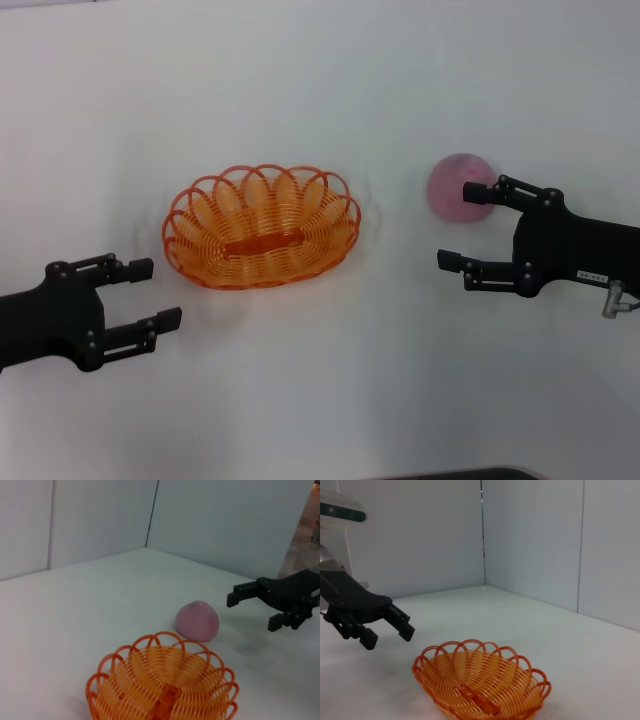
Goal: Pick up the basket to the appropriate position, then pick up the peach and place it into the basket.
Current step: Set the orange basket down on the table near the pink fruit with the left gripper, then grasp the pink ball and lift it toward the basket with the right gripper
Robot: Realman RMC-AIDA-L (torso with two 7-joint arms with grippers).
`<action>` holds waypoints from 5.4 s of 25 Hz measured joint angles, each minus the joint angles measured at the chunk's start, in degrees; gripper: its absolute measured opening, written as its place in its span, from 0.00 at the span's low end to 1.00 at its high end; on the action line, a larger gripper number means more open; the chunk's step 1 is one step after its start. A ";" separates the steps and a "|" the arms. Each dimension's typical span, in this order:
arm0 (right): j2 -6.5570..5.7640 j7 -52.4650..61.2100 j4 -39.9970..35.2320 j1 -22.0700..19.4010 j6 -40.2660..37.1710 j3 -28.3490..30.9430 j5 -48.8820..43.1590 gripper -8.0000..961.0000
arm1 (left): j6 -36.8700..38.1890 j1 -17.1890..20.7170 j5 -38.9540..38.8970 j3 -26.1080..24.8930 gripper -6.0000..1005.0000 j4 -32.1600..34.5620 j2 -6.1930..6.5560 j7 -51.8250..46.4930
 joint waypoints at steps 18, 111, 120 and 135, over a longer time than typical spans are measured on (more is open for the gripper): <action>-0.50 25.63 -7.48 0.15 -5.93 -1.27 -0.50 0.95 | -0.44 1.44 0.28 -1.96 0.70 -1.93 0.09 5.54; -0.06 105.45 -25.68 25.91 8.42 -39.47 -36.50 0.63 | 0.17 1.29 1.50 -3.10 0.70 -2.00 0.36 5.66; -0.06 105.23 -25.88 26.02 8.28 -39.47 -36.43 0.35 | 0.17 1.15 1.50 -3.10 0.70 -2.04 0.36 5.49; -0.42 104.17 -29.04 25.33 6.50 -38.68 -31.86 0.25 | -0.22 1.01 1.50 -3.10 0.70 -2.04 0.36 5.43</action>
